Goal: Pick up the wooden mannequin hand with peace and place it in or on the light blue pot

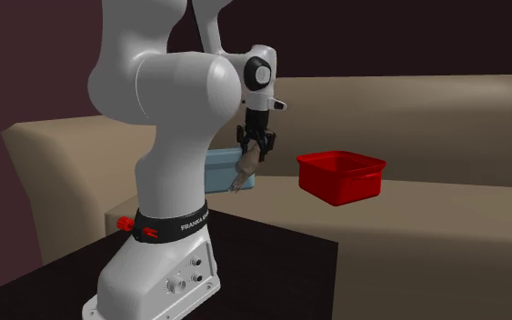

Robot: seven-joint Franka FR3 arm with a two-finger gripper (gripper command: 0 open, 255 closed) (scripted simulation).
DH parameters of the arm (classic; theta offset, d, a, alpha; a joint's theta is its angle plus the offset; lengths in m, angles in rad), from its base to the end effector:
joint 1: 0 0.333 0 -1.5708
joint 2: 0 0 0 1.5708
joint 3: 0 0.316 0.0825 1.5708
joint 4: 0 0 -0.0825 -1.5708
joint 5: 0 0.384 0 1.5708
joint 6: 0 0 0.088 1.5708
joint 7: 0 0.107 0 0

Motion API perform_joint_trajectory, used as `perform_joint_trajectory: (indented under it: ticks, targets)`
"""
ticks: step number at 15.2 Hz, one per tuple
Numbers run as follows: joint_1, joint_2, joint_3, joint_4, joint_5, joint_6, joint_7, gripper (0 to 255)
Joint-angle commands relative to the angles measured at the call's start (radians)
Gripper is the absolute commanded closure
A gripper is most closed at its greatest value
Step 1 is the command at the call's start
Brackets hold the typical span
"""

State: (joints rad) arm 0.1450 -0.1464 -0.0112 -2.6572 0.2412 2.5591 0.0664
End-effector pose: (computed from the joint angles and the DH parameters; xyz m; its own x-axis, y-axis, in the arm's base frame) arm 0.4180 0.0529 0.2933 0.9909 -0.1324 0.0242 -0.1276 -0.9813 -0.1444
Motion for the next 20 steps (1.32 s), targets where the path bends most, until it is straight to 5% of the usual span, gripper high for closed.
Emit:
perform_joint_trajectory:
  ticks: [1,16,20]
  targets:
    - [-0.003,-0.026,0.001,0.006,-0.012,-0.032,0.011,255]
    - [-0.022,-0.184,0.005,0.086,-0.065,-0.268,0.068,255]
    - [0.001,-0.099,0.041,0.179,-0.057,-0.267,0.123,255]
